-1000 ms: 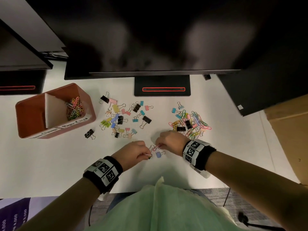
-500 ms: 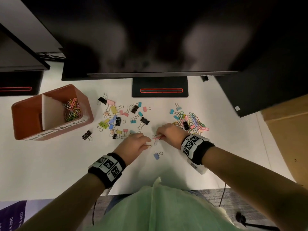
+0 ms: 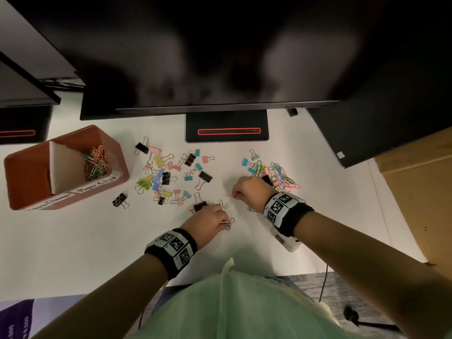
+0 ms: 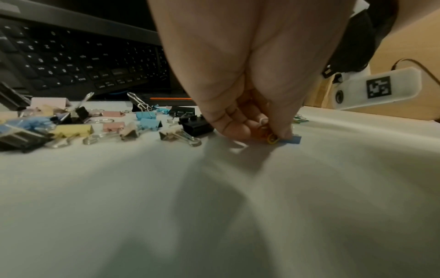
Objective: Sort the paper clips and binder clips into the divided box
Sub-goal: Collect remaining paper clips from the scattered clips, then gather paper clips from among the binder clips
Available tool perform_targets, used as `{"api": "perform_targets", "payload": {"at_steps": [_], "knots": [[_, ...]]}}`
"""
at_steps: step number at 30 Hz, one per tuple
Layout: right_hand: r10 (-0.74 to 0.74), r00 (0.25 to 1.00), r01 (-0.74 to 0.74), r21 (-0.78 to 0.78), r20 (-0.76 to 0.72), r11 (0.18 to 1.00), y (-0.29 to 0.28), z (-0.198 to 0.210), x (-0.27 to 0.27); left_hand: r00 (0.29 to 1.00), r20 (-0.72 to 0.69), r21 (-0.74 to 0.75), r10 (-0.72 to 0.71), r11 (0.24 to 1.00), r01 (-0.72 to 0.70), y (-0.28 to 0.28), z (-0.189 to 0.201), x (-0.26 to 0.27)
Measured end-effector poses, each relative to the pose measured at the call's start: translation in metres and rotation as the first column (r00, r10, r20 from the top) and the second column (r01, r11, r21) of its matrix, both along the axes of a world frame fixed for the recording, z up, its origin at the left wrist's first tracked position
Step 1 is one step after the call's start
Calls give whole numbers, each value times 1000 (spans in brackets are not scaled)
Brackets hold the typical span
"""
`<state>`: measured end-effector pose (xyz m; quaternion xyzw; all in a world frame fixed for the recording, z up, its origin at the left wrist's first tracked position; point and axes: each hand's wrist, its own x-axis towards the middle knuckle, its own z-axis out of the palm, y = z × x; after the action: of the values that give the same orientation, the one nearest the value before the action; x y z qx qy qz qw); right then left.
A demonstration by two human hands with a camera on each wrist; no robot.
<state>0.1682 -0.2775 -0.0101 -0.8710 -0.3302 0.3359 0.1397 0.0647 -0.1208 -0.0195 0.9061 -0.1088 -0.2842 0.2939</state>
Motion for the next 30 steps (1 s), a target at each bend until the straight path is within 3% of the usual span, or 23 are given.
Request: {"api": "perform_targets", "payload": {"at_steps": [11, 18, 30], "knots": [[-18, 1000, 18, 75, -5, 997, -13, 2, 3, 942, 216, -66, 256, 967, -247, 30, -5, -18], [95, 995, -90, 151, -25, 984, 4, -2, -13, 991, 126, -56, 53, 997, -47, 16, -5, -23], [102, 995, -102, 9, 6, 995, 21, -10, -14, 970, 119, -29, 211, 977, -209, 16, -11, -15]]}}
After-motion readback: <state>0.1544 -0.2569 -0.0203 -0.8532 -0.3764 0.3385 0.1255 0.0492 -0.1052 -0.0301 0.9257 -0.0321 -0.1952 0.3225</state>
